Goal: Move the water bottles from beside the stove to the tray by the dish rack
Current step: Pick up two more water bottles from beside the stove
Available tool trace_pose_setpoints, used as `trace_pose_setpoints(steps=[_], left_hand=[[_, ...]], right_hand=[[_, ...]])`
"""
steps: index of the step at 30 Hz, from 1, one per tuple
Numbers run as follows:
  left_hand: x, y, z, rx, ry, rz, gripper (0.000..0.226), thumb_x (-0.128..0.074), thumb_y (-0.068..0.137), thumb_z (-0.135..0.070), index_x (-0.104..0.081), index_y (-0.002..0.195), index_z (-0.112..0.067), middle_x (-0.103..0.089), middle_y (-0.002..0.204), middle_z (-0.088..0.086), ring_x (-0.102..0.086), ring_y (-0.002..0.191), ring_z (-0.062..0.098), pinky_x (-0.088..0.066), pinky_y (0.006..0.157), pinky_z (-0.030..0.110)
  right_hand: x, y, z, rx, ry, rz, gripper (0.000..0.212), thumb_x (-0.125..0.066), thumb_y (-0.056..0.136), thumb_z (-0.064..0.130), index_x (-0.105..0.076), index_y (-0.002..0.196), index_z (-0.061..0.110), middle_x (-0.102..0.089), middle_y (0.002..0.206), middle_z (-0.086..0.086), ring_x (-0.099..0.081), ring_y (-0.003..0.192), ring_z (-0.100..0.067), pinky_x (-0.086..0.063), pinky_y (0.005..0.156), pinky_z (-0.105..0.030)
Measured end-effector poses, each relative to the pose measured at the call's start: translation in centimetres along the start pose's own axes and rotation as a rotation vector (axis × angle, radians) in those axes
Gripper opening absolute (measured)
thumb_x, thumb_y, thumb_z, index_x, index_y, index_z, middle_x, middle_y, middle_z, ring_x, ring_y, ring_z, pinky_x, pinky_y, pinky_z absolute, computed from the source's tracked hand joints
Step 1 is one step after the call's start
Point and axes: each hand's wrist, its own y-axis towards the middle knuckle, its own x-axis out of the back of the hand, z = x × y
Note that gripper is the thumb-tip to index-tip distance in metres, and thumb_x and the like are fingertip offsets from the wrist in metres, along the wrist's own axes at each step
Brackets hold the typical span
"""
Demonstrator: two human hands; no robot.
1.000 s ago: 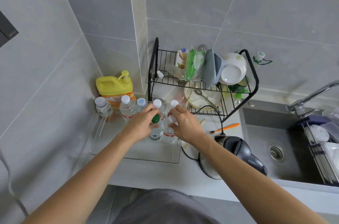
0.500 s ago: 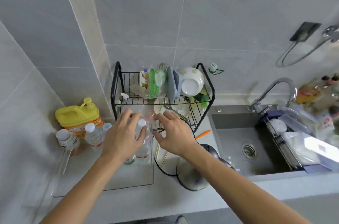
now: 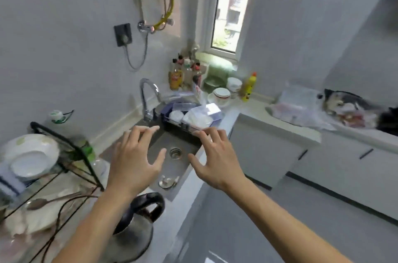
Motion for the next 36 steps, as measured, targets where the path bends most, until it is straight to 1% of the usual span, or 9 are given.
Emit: trace_pose_setpoints(steps=[3,6,14,19,22,25,27,31,36], left_hand=[[-5.1,2.9,-7.8,-0.141,-0.059,0.12,0.063,-0.068,0.087,-0.047,-0.053,0.146,-0.03,-0.054,0.134,-0.007,-0.051,0.126,0.021,-0.05,0.095,0.044],[-10.3,4.8,-15.7,-0.275,-0.103,0.208,0.067,-0.072,0.087,-0.049,-0.051,0.148,-0.033,-0.053,0.135,-0.009,-0.05,0.127,0.019,-0.049,0.095,0.042],[-23.5,7.6,-38.6,-0.526,-0.195,0.354,0.069,-0.053,0.086,-0.06,-0.048,0.149,-0.033,-0.053,0.131,-0.007,-0.05,0.124,0.021,-0.052,0.094,0.043],[-29.5,7.3,-52.6,-0.694,-0.225,0.436,0.069,-0.051,0.087,-0.061,-0.047,0.149,-0.032,-0.052,0.132,-0.005,-0.05,0.125,0.022,-0.051,0.091,0.041],[-33.0,7.5,-59.5,-0.779,-0.241,0.467,0.069,-0.051,0.088,-0.061,-0.047,0.149,-0.03,-0.052,0.131,-0.004,-0.049,0.125,0.021,-0.05,0.092,0.04],[-36.9,7.8,-66.2,-0.838,-0.271,0.501,0.069,-0.051,0.088,-0.061,-0.048,0.15,-0.029,-0.053,0.128,-0.001,-0.05,0.122,0.023,-0.049,0.092,0.041],[-39.7,8.2,-70.7,-0.869,-0.301,0.521,0.069,-0.054,0.089,-0.059,-0.047,0.151,-0.029,-0.053,0.131,0.0,-0.05,0.124,0.023,-0.049,0.091,0.042],[-46.1,9.8,-79.7,-0.934,-0.384,0.575,0.07,-0.066,0.091,-0.053,-0.043,0.153,-0.032,-0.05,0.138,-0.002,-0.047,0.131,0.021,-0.047,0.097,0.041],[-54.5,14.3,-91.5,-0.994,-0.448,0.652,0.076,-0.07,0.085,-0.054,-0.042,0.152,-0.033,-0.047,0.136,-0.007,-0.046,0.128,0.019,-0.049,0.098,0.041]], right_hand=[[4.1,-3.0,-8.2,-0.189,-0.043,-0.054,0.061,-0.053,0.091,0.057,-0.05,0.144,0.027,-0.051,0.138,0.002,-0.042,0.131,-0.022,-0.048,0.103,-0.04],[7.9,-6.5,-16.1,-0.351,-0.072,-0.121,0.062,-0.052,0.09,0.059,-0.05,0.144,0.028,-0.05,0.134,0.004,-0.042,0.128,-0.019,-0.046,0.104,-0.039],[17.9,-17.7,-35.7,-0.7,-0.145,-0.193,0.065,-0.051,0.09,0.06,-0.046,0.148,0.03,-0.046,0.138,0.006,-0.041,0.132,-0.017,-0.042,0.109,-0.037],[24.6,-24.0,-45.6,-0.868,-0.196,-0.27,0.062,-0.055,0.091,0.056,-0.047,0.146,0.028,-0.048,0.134,0.004,-0.043,0.129,-0.02,-0.043,0.107,-0.041],[27.1,-27.0,-50.3,-0.967,-0.187,-0.337,0.063,-0.053,0.089,0.057,-0.047,0.145,0.028,-0.049,0.131,0.005,-0.045,0.126,-0.02,-0.044,0.106,-0.043],[28.6,-29.4,-54.8,-1.027,-0.172,-0.386,0.064,-0.054,0.089,0.057,-0.047,0.146,0.028,-0.048,0.133,0.007,-0.043,0.13,-0.019,-0.044,0.109,-0.043],[29.7,-30.6,-58.3,-1.061,-0.193,-0.399,0.064,-0.057,0.09,0.056,-0.046,0.147,0.028,-0.047,0.132,0.007,-0.042,0.131,-0.017,-0.044,0.109,-0.041],[32.5,-32.4,-66.9,-1.127,-0.25,-0.416,0.063,-0.061,0.091,0.056,-0.046,0.146,0.029,-0.047,0.132,0.008,-0.043,0.129,-0.017,-0.046,0.105,-0.041],[36.8,-32.7,-78.5,-1.218,-0.267,-0.435,0.065,-0.063,0.089,0.055,-0.045,0.146,0.03,-0.046,0.132,0.01,-0.044,0.129,-0.015,-0.047,0.106,-0.041]])
